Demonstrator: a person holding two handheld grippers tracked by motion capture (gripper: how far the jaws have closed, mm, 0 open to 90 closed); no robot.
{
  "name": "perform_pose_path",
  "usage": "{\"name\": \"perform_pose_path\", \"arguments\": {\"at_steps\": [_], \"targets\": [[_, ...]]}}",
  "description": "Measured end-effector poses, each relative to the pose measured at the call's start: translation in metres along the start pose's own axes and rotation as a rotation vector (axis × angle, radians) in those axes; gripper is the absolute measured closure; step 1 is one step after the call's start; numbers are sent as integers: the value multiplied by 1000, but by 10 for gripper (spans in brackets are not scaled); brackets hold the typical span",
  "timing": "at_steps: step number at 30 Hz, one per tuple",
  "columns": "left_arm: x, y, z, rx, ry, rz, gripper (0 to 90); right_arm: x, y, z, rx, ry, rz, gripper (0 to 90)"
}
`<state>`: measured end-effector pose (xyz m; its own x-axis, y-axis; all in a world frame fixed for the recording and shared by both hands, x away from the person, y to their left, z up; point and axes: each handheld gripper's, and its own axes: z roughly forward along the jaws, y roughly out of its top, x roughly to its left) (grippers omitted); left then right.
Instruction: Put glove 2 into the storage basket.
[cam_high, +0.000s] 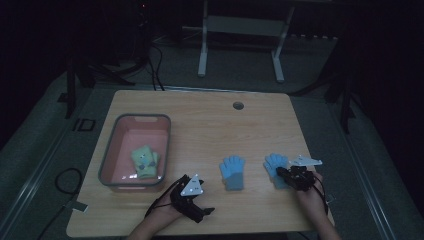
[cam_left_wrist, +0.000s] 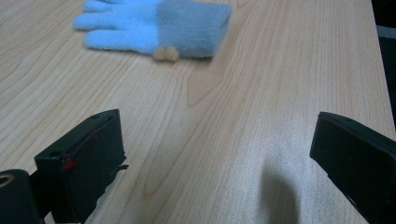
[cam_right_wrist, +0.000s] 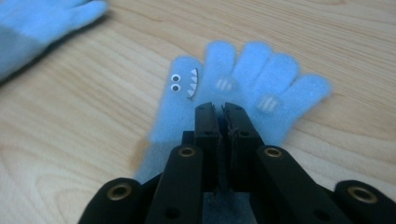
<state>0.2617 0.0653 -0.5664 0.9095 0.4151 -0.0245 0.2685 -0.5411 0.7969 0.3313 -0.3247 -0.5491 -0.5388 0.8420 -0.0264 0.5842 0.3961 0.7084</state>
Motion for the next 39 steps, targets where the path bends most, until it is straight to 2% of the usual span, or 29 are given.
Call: {"name": "perform_pose_path", "arguments": {"at_steps": [3,6,8,13,17,22,23,24,25,30,32,35,36,37,39], "targets": [[0,0,0,-2,3,3,35,8,6,-3,8,-42,42,868],[0,0,0,-1,0,-2,35,13,12,-7,8,-70,40,869],[0,0,0,-2,-1,-2,35,22,24,-15,-16,-91,53,869],[0,0,0,-2,2,4,35,34,43,-26,-60,-90,81,868],[0,0,-1,-2,1,3,35,44,57,-31,-85,-82,88,868],[0,-1,-1,-5,3,10,35,63,71,-31,-95,-65,79,868],[0,-1,-1,-5,3,10,35,63,71,-31,-95,-65,79,868],[0,0,-1,-4,6,14,35,67,74,-30,-98,-55,80,867],[0,0,-1,-4,6,13,35,76,78,-27,-101,-39,81,867],[0,-1,-1,-4,5,14,35,100,81,-19,-106,2,67,866],[0,-1,-1,-3,5,12,35,109,81,-15,-102,2,65,866],[0,-1,-1,-5,4,11,35,115,81,-11,-95,24,84,866],[0,-1,-1,-4,3,11,35,119,81,-9,-92,24,85,866],[0,-1,-1,-3,3,11,35,126,82,-4,-79,45,88,866],[0,-1,-1,-4,4,14,35,133,83,0,-73,46,71,866]]}}
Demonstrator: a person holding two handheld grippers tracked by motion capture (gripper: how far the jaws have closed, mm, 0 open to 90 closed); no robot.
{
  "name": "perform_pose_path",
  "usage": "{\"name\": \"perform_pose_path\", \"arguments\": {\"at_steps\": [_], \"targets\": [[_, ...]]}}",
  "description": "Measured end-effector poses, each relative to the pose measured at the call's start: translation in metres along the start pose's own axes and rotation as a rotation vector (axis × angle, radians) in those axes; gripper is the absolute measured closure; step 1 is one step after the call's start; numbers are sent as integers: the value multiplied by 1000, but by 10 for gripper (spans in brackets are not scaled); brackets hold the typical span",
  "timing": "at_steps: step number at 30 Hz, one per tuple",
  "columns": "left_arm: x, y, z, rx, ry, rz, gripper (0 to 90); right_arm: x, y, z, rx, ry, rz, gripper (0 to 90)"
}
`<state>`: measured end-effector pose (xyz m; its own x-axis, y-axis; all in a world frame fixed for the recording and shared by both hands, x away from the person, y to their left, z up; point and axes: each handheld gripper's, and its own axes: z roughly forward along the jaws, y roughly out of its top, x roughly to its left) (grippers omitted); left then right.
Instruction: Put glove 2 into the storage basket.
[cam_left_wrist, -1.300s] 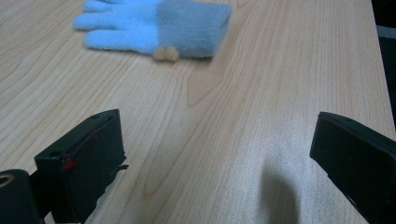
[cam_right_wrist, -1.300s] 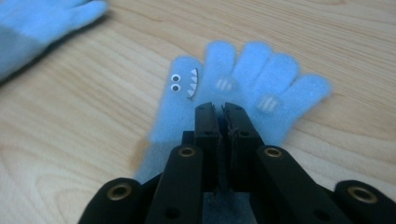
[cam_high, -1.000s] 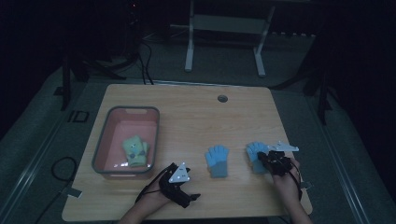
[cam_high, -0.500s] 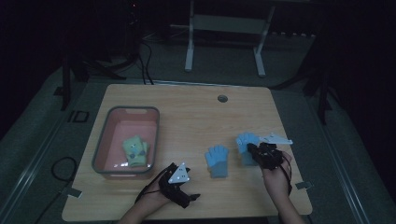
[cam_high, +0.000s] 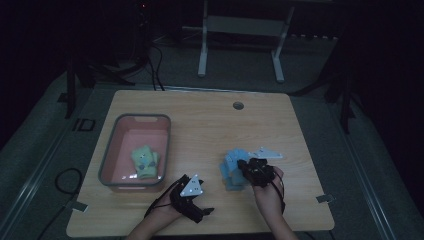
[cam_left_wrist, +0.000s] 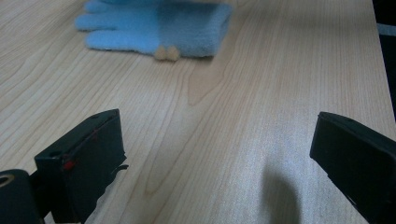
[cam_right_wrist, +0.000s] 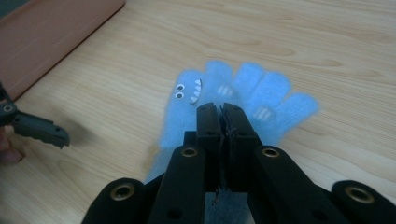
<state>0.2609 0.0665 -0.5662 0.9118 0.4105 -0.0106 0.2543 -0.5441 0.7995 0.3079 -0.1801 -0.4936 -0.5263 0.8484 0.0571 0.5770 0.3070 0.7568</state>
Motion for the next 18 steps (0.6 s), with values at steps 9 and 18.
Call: {"name": "perform_pose_path", "arguments": {"at_steps": [9,18], "targets": [[2,-1,-1,-8,3,-10,35,11,-6,16,38,29,-10,862],[2,-1,-1,-2,4,-11,35,9,-17,33,78,20,-1,861]]}}
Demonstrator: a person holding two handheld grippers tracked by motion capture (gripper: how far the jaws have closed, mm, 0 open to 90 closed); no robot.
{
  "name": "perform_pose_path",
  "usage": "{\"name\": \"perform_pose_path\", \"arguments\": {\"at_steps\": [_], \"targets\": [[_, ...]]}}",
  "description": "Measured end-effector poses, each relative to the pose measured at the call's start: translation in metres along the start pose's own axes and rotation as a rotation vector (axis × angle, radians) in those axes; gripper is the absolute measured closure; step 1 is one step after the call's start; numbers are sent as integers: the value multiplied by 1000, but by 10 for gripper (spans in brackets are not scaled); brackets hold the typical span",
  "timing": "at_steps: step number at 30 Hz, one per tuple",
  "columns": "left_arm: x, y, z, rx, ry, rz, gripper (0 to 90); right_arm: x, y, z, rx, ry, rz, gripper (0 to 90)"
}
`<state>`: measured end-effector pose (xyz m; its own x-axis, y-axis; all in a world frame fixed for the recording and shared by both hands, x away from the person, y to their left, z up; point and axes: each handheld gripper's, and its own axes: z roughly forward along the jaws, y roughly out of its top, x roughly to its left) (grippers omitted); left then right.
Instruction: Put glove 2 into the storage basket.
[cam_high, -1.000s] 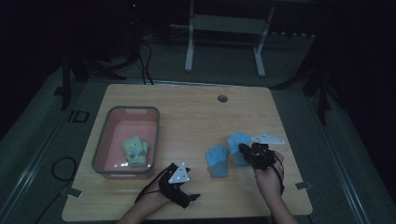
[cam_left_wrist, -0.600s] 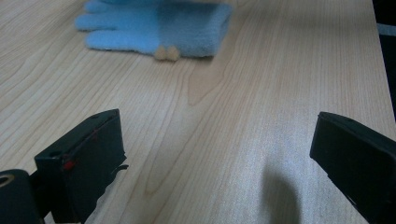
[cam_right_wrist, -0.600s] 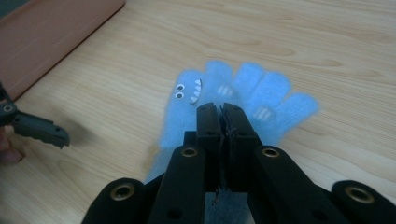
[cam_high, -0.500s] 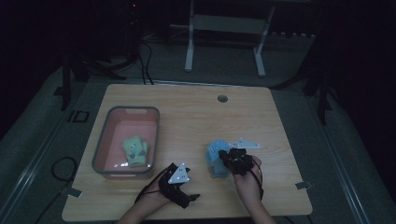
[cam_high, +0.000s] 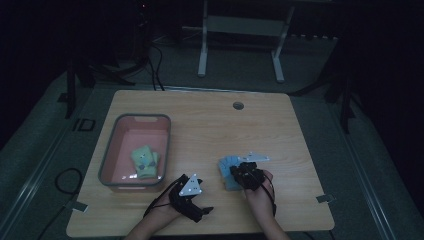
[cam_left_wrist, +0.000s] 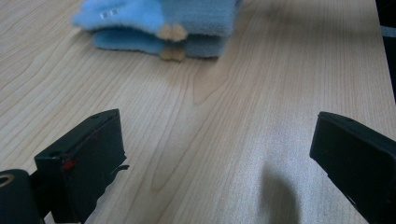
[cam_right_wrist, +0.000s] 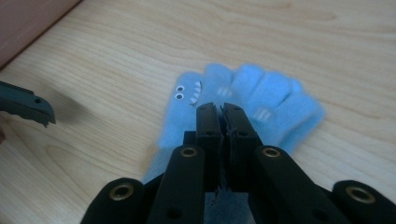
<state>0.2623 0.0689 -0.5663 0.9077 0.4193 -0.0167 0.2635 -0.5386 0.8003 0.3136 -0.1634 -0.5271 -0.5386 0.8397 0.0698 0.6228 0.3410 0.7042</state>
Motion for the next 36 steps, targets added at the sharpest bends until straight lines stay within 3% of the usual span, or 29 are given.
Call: {"name": "perform_pose_path", "arguments": {"at_steps": [10,14,18,20,25,27,31,33,34,36], "targets": [[2,0,0,-4,18,-35,35,-4,-9,11,32,6,-6,844],[3,0,-2,-33,30,-20,35,-6,-8,7,24,32,-11,791],[1,2,-3,-29,83,11,35,-11,-4,-3,19,70,-25,666],[0,3,-2,-22,87,12,35,-13,-2,-7,11,94,-37,606],[-5,8,1,-5,116,12,35,-24,3,-16,-24,132,-51,330],[-5,11,0,-7,112,-3,35,-30,5,-19,-36,174,-61,208],[-3,16,2,-12,64,-41,35,-42,6,-24,-53,209,-73,142],[-4,16,2,-10,69,-36,35,-44,7,-25,-57,204,-83,146],[-6,18,3,-15,93,-28,35,-47,7,-26,-64,204,-90,149],[-7,20,3,-21,112,-20,35,-56,10,-29,-89,181,-160,140]]}}
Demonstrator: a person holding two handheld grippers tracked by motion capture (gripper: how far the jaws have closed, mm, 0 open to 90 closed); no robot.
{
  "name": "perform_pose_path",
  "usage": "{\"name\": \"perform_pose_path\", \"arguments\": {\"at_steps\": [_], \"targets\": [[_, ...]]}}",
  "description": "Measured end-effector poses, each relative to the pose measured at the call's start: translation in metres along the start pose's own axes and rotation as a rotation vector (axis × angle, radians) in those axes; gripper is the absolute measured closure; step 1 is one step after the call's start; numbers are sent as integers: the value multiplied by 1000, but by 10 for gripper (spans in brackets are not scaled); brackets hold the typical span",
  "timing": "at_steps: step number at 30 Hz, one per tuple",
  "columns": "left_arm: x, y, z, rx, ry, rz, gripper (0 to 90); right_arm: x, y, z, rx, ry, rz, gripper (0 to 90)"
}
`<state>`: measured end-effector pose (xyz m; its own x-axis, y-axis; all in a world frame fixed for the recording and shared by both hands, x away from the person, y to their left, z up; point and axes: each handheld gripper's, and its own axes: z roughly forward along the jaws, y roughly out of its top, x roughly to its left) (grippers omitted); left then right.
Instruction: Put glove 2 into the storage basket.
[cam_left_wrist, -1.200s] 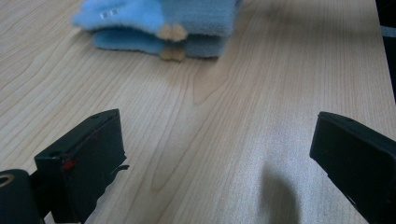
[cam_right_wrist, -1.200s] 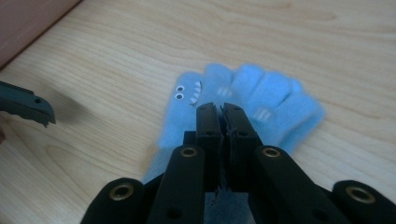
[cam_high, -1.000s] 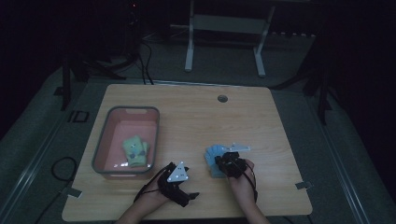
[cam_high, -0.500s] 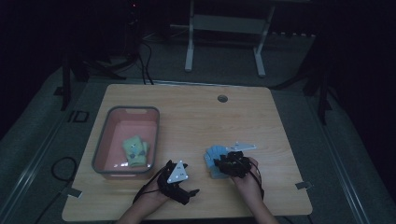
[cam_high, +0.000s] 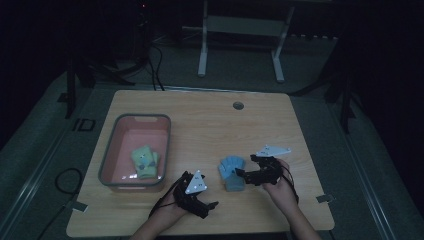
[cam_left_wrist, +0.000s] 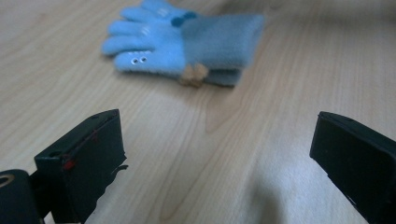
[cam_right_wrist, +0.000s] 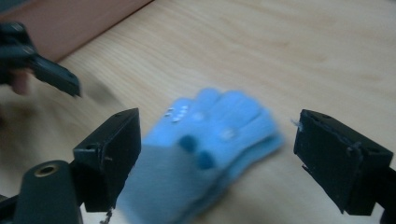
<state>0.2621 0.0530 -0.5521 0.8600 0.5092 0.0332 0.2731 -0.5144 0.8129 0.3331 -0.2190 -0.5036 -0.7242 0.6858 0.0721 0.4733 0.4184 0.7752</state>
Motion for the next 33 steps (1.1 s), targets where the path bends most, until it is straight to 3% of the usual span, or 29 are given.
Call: {"name": "perform_pose_path", "arguments": {"at_steps": [2,4,7,11,16,20,23,27,31,33], "targets": [[1,2,0,-15,-25,4,35,-4,2,-3,-11,-16,-30,140],[2,4,1,-20,-41,9,35,-9,4,-5,-5,-1,-34,140],[2,7,4,-4,-47,28,35,-15,7,-7,2,11,-1,140],[0,14,8,3,-78,58,52,-17,8,-6,2,37,7,139],[-4,27,13,-16,-98,87,69,-19,7,-5,-9,75,37,125],[-6,34,17,-13,-99,134,138,-22,6,-2,-7,96,43,134],[-7,39,21,-11,-117,162,149,-24,8,2,-1,83,29,183],[-9,45,31,35,-117,187,149,-29,14,10,13,88,22,312],[-9,51,40,37,-129,211,166,-31,20,23,41,118,25,367],[-10,54,44,31,-142,229,224,-32,20,30,60,134,42,372]]}}
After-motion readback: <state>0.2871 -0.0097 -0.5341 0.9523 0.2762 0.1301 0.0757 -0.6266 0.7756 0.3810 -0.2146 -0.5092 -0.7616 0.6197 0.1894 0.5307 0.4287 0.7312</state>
